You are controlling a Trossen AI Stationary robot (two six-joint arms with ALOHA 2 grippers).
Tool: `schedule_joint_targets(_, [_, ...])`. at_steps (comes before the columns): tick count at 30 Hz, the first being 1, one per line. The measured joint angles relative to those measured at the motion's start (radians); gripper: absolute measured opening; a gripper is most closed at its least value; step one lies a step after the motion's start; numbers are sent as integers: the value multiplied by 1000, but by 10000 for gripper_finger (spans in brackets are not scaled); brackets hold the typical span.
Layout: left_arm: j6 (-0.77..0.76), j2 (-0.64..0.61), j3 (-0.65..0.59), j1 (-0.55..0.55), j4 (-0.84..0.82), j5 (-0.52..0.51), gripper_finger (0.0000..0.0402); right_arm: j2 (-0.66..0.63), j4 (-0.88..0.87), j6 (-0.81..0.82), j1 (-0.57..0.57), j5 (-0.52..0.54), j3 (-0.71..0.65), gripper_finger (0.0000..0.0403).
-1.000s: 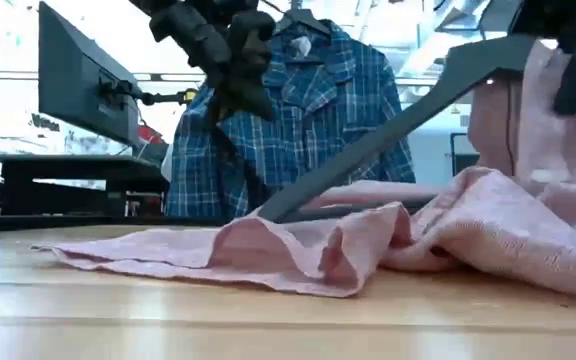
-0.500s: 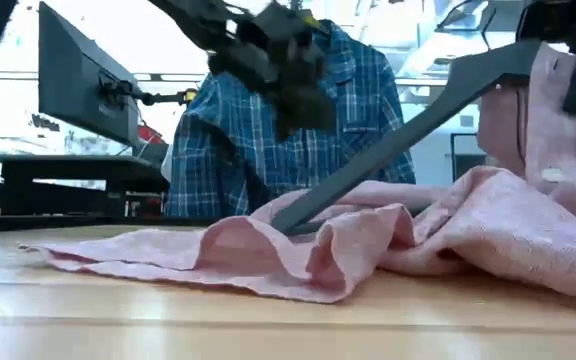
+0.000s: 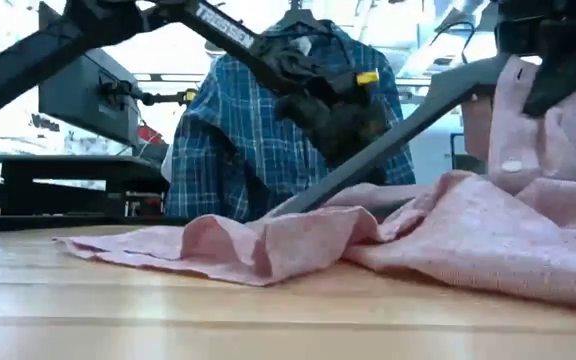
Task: Hang clothes
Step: Hang the pink polo shirt on the hanger rack
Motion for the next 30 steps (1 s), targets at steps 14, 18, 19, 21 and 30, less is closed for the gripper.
schedule_joint_targets(14, [162, 23, -6, -54, 75, -219, 125, 0, -6, 6, 1, 0, 0, 22])
schedule_joint_targets(18, [182, 23, -7, -72, 101, -236, 125, 0, -7, 6, 1, 0, 0, 22])
schedule_joint_targets(19, [162, 23, -7, -77, 126, -259, 125, 0, -8, 6, 1, 0, 0, 22])
schedule_joint_targets(21, [98, 23, -7, -83, 195, -301, 125, 0, -8, 6, 1, 0, 0, 22])
schedule_joint_targets(30, [42, 101, -7, -88, 249, -313, 86, 0, -13, 2, 1, -23, 0, 22])
